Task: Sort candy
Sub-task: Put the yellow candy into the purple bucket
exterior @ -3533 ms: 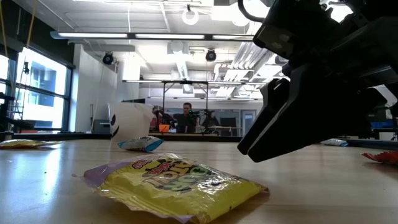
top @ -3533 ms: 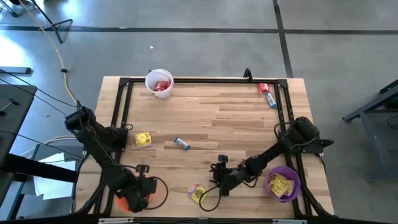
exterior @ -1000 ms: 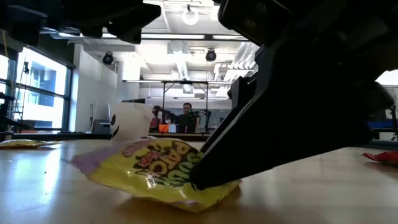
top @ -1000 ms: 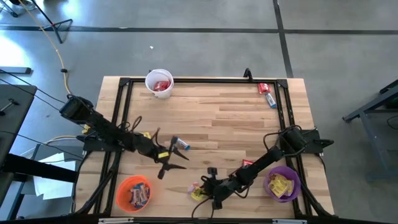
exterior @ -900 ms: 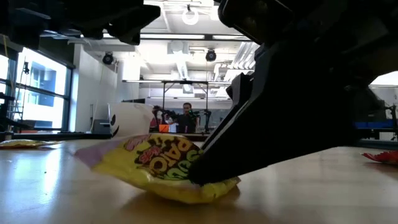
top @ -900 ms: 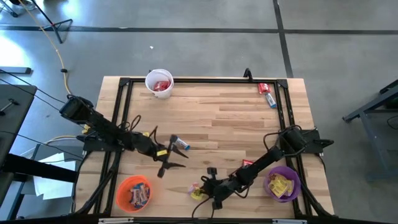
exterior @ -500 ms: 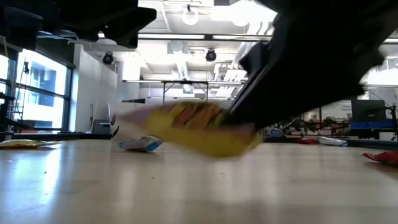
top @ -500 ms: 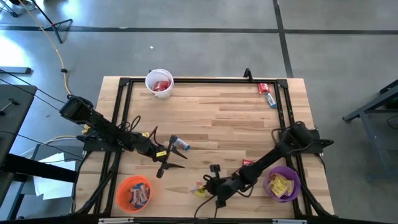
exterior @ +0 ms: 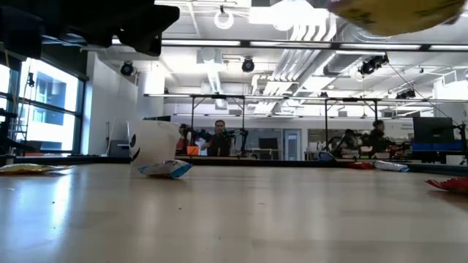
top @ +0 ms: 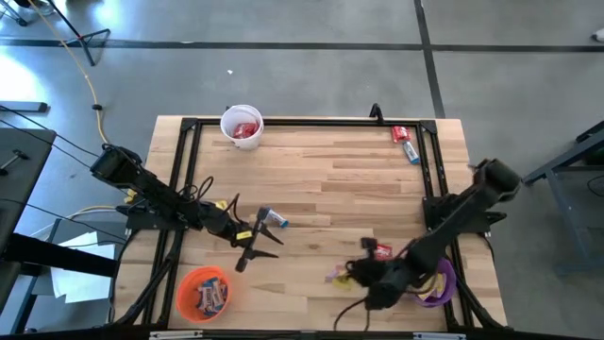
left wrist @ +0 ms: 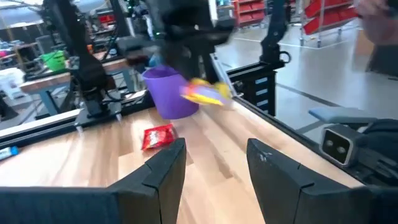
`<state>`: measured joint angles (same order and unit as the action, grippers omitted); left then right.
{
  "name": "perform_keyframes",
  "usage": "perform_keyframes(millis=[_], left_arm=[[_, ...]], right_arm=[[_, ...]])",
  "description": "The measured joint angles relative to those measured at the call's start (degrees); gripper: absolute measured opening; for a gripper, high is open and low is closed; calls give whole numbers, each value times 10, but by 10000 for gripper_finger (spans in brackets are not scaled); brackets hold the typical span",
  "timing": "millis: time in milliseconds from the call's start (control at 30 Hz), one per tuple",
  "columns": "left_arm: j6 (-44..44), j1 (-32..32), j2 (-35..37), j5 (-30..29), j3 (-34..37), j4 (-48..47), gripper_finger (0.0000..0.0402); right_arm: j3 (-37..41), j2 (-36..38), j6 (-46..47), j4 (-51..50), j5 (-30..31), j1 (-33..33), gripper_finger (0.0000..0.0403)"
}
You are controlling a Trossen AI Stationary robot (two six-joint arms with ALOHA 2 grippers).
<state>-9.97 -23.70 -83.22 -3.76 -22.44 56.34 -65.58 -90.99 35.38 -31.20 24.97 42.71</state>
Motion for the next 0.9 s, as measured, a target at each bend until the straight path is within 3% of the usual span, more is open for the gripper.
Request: perform_keyframes(millis=[367,700,900], left_arm=[[-6,53,0,3,0,0,158],[-26,155,0,21,0,3,158],[-32,223,0,20,-10,5,158]], right_arm=[[0,163,294,-284,-77,46,5],[0,232,504,-328,-227,78,5],[0,256,623,-426,-300,80,5]])
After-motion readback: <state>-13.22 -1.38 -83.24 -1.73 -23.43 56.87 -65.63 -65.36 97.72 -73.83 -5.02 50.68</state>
